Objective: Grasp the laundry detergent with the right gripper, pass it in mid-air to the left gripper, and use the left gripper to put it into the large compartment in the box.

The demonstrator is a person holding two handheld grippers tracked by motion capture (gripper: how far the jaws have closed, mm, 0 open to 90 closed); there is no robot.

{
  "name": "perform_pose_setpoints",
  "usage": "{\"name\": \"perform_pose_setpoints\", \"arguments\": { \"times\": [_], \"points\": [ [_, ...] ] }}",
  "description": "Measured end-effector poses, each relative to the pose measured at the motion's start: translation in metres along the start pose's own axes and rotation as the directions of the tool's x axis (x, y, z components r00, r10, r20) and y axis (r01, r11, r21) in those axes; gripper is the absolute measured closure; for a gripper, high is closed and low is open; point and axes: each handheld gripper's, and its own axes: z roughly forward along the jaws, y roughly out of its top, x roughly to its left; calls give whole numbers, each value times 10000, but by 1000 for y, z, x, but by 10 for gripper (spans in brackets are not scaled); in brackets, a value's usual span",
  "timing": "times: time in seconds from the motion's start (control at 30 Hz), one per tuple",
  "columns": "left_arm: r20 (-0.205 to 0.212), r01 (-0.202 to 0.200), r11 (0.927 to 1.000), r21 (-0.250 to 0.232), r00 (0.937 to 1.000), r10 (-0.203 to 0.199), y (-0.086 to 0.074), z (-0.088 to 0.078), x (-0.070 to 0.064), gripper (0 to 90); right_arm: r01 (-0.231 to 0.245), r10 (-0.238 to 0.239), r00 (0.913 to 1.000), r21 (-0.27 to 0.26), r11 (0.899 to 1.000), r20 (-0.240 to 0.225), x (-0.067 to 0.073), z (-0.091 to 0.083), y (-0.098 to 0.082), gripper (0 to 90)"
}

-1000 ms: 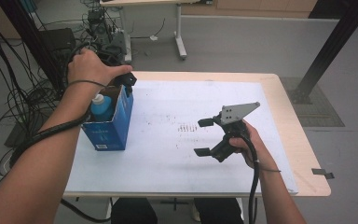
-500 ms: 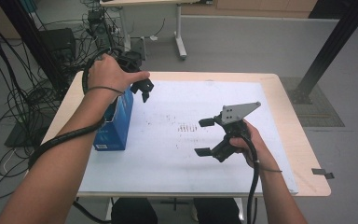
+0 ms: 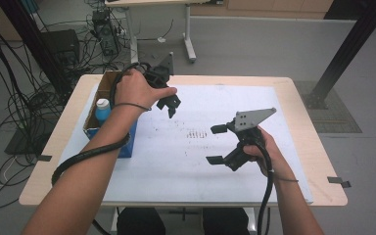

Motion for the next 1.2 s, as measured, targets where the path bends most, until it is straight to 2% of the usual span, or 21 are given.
{"name": "perform_pose_setpoints", "arguments": {
  "times": [0.1, 0.17, 0.2, 0.37, 0.67, 1.2],
  "points": [
    [76, -202, 9997, 129, 9998, 201, 3, 8, -6, 49, 12, -12, 10000, 8, 10000, 6, 0, 0, 0, 35],
    [161, -188, 9997, 157, 9997, 185, 3, 12, -8, 49, 4, -4, 10000, 2, 10000, 9, 0, 0, 0, 35],
    [200, -328, 9991, 274, 9993, 322, 5, 17, -10, 50, -13, 13, 10000, -12, 10000, 21, 0, -1, 0, 35],
    [330, -248, 9994, 246, 9992, 240, 3, 26, -10, 50, -11, 11, 10000, 5, 10000, 32, 0, -2, 0, 35],
    [489, -347, 9990, 295, 9983, 332, 1, 42, -9, 52, -28, 28, 10000, 58, 10000, -19, -1, 3, 0, 35],
    [634, -410, 9989, 220, 9972, 396, -5, 51, -6, 49, -24, 25, 10000, 82, 10000, -68, -1, 6, 0, 35]
  ]
}}
